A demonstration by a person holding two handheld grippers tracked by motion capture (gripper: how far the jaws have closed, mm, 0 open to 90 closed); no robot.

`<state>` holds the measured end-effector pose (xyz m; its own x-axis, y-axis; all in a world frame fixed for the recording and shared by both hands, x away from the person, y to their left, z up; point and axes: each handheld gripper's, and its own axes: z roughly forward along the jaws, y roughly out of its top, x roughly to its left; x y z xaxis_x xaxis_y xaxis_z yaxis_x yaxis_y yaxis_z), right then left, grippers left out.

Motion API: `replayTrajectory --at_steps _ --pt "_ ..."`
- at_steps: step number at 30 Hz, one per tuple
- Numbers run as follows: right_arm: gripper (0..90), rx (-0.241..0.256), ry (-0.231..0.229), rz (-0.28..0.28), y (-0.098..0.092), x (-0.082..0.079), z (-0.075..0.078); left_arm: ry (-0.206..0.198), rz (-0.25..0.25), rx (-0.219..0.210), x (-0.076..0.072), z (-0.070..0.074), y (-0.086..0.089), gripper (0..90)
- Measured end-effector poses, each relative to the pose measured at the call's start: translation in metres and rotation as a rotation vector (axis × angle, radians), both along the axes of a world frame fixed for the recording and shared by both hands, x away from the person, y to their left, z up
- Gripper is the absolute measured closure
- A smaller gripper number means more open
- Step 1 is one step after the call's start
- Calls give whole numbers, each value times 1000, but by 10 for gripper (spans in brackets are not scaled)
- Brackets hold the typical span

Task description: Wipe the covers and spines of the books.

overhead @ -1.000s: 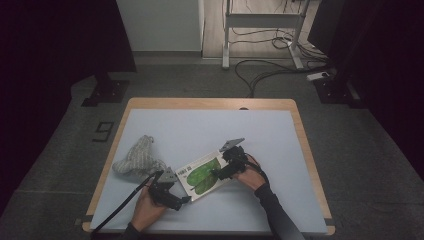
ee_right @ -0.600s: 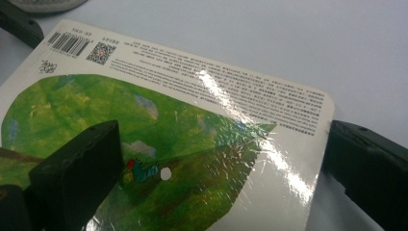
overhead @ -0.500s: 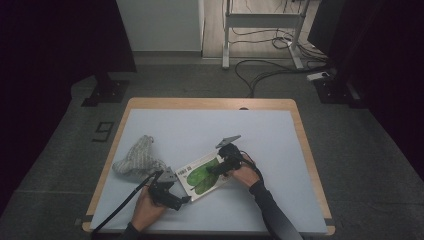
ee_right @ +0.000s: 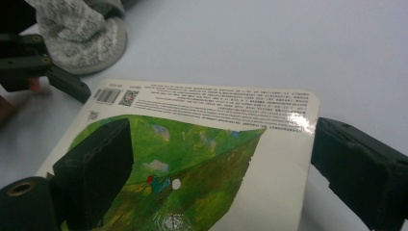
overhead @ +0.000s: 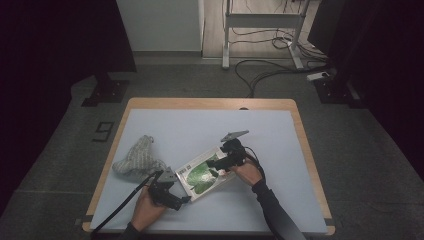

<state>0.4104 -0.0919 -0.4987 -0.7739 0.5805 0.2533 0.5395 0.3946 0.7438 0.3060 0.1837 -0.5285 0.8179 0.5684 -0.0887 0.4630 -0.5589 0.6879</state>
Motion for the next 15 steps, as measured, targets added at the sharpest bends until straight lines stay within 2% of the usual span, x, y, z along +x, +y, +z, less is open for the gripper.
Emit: replayTrajectory --at_steps 4,8,11,15 --pt "71 -3 1 4 -2 -4 2 0 -2 3 0 0 0 0" --pt "76 24 26 4 -7 -6 3 0 -3 4 0 0 0 0" --pt "104 67 76 39 -9 -8 3 0 -3 4 0 0 0 0" --pt "101 29 42 50 -5 -12 6 0 -3 4 0 0 0 0"
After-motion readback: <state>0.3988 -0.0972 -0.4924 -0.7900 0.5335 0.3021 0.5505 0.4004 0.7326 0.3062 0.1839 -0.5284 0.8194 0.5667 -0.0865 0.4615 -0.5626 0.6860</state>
